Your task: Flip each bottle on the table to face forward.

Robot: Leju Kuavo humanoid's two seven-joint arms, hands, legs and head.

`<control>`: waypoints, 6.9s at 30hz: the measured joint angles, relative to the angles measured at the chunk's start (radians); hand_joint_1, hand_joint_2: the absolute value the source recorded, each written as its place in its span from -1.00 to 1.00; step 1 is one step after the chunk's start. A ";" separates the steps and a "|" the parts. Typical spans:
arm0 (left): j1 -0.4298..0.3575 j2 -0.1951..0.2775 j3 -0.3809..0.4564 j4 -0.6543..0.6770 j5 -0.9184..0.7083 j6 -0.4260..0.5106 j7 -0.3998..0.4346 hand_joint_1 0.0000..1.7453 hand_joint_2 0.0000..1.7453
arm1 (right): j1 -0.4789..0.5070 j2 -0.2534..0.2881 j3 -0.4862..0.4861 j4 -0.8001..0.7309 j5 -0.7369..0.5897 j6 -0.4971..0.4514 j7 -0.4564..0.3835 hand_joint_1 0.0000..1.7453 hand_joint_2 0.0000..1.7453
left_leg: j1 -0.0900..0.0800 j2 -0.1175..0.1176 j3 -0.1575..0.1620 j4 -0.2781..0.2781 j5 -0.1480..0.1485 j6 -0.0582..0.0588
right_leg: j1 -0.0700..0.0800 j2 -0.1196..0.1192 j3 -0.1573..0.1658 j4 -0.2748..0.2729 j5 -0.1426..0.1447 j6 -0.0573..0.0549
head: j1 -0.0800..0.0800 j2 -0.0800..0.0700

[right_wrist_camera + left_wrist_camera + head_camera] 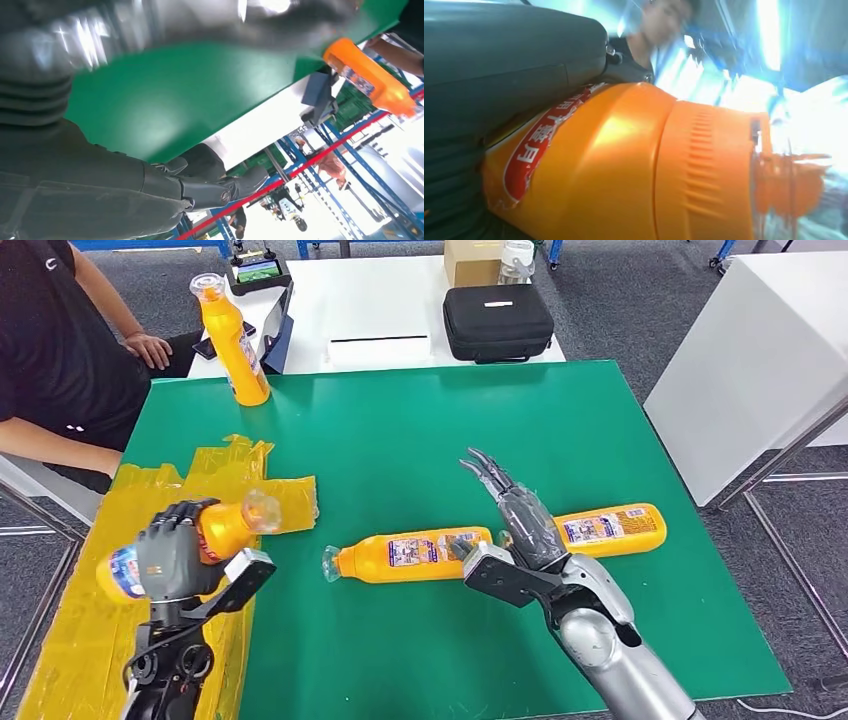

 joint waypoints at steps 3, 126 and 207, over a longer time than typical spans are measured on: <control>-0.013 0.024 -0.068 0.084 0.083 -0.046 0.019 1.00 1.00 | -0.001 -0.004 0.000 0.004 0.006 0.012 0.001 -1.00 1.00 | 0.000 0.000 0.000 0.000 0.000 0.000 | 0.000 0.000 0.000 0.000 0.000 0.000 | 0.000 0.000; -0.148 0.037 -0.215 -0.087 1.388 -0.529 -0.247 -1.00 -1.00 | -0.458 0.251 0.465 0.995 0.286 0.319 0.137 1.00 1.00 | 0.000 0.001 0.019 -0.003 0.005 -0.003 | 0.000 0.000 0.014 0.000 0.004 -0.005 | 0.000 0.000; -0.110 -0.020 -0.265 -0.067 1.799 -0.801 0.036 -1.00 1.00 | -0.427 0.465 0.224 0.748 0.118 0.105 0.149 1.00 1.00 | 0.000 0.000 -0.006 -0.003 0.009 0.001 | 0.000 -0.001 -0.008 0.001 0.008 0.001 | 0.000 0.000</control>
